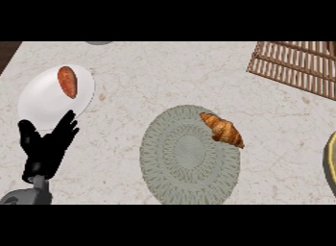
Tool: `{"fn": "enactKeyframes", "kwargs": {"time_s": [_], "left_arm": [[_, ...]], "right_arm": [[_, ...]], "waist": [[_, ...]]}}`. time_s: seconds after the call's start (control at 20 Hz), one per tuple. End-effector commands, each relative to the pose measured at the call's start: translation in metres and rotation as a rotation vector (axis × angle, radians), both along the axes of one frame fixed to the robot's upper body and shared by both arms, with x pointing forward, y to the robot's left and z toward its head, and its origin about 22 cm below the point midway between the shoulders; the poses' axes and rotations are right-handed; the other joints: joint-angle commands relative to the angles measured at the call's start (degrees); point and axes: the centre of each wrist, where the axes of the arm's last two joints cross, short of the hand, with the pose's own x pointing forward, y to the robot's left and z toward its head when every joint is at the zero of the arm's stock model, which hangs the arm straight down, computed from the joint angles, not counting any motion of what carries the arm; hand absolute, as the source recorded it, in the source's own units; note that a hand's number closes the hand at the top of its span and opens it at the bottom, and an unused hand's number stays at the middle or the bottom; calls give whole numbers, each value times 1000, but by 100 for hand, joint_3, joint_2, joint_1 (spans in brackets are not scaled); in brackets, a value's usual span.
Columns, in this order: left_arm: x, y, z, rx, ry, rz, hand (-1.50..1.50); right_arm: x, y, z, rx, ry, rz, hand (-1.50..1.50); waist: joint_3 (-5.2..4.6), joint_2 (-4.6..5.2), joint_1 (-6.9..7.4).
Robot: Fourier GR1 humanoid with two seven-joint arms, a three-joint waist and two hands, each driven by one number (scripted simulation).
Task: Pick the lemon from the placemat and place it in the tiered shelf
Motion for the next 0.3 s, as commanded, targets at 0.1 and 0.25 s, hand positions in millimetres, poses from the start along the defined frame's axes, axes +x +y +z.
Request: {"fn": "enactKeyframes", "kwargs": {"time_s": [0.1,0.25], "left_arm": [[1,-16,-6,-9,37,12,0],[-1,0,2,8,42,-5,0]], "right_arm": [[-58,-46,4,46,-34,32,-150],[-79,-58,7,22,-31,51,-150]], "waist": [[-6,18,-34],[-10,3,-28]]}}
